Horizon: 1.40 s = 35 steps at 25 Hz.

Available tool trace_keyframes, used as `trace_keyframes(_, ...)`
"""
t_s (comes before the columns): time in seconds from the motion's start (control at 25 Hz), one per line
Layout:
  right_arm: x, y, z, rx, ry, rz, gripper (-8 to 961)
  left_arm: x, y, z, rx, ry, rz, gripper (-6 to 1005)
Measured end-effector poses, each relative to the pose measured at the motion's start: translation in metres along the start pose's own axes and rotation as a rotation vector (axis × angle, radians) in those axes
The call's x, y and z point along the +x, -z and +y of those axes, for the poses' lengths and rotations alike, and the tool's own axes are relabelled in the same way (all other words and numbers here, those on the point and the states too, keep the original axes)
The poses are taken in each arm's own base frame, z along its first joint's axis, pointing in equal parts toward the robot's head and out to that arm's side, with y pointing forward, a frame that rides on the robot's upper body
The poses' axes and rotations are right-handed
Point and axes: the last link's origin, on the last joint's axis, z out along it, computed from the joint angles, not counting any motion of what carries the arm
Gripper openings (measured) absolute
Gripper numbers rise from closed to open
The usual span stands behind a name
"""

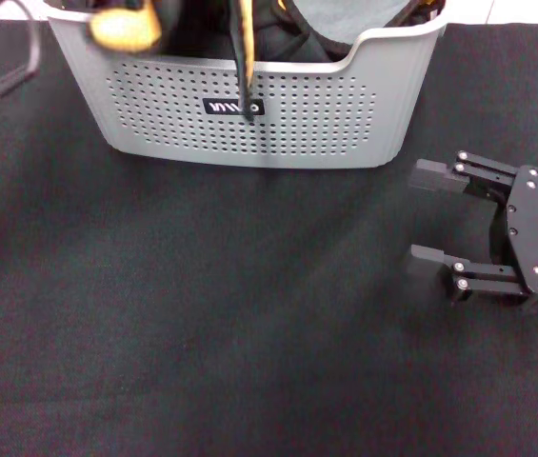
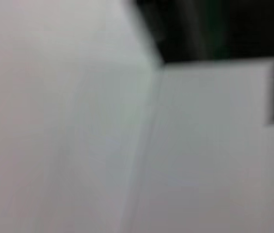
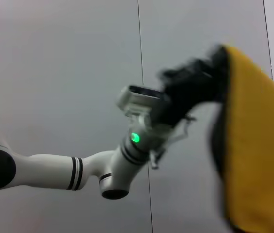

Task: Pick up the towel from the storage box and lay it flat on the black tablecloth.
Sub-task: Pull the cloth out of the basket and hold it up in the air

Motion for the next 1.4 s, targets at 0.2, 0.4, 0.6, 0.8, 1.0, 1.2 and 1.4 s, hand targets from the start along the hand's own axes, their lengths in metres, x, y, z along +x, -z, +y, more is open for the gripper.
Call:
trace_keyframes(0.2,0.000,-0.001,0.000,0.003,-0.002,-0.010,765,0.016,0.014,0.026,-0.174,0.007,0.180,8)
trace_keyframes(0.4,-0.004,-0.002,0.004,-0.013,-0.001,-0.048,765,-0.001,0.022,0.023,-0.134,0.005,0.220,8)
trace_keyframes(0.6,-0.011,-0.004,0.007,-0.040,0.023,-0.117,765,-0.031,0.023,0.019,-0.071,0.006,0.232,8)
trace_keyframes(0.8,-0.010,-0.015,0.008,-0.044,0.062,-0.142,765,-0.057,0.018,0.024,-0.035,-0.019,0.253,8)
trace_keyframes(1.0,-0.004,-0.026,-0.001,0.033,0.124,-0.132,766,-0.074,0.008,0.031,-0.012,-0.061,0.272,8)
trace_keyframes(1.2,0.004,-0.038,-0.008,0.103,0.177,-0.101,766,-0.082,-0.001,0.032,-0.002,-0.071,0.265,8)
trace_keyframes(1.4,0.012,-0.053,-0.009,0.109,0.192,-0.067,766,-0.085,-0.006,0.033,0.012,-0.075,0.274,8)
